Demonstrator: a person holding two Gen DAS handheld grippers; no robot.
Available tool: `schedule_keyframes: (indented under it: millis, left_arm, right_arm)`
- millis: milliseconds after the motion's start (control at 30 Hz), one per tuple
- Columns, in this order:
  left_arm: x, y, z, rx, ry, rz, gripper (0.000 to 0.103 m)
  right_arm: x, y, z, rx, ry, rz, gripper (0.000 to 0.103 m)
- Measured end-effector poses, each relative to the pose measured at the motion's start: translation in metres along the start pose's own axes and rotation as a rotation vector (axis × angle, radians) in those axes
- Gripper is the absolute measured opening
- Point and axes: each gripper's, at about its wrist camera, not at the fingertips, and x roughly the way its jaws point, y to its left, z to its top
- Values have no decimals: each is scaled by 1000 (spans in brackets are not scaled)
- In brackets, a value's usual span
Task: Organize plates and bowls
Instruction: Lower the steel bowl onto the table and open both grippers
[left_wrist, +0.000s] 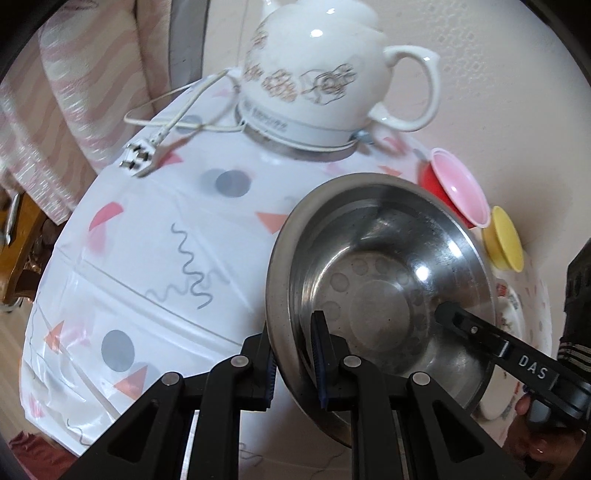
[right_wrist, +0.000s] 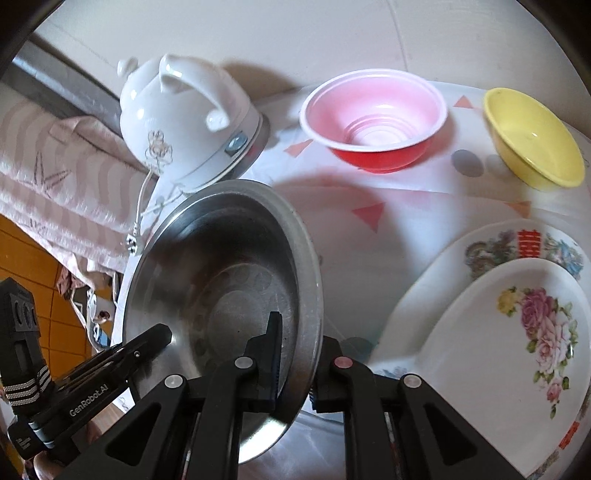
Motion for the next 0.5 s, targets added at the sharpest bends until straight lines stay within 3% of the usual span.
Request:
schedule_keyframes:
  millis: [200,300,500]
  left_arm:
    - [9,6,-3,-13,19,19,17]
    - [11,6,-4,-11,22,24,17]
    - [14,3,-4,-7,27,33,17]
  right_arm:
    - [19,6,4,-4,30,9,15]
    - [14,4,4,1,28,21,21]
    - [-9,3,5,-37,8,-7,23]
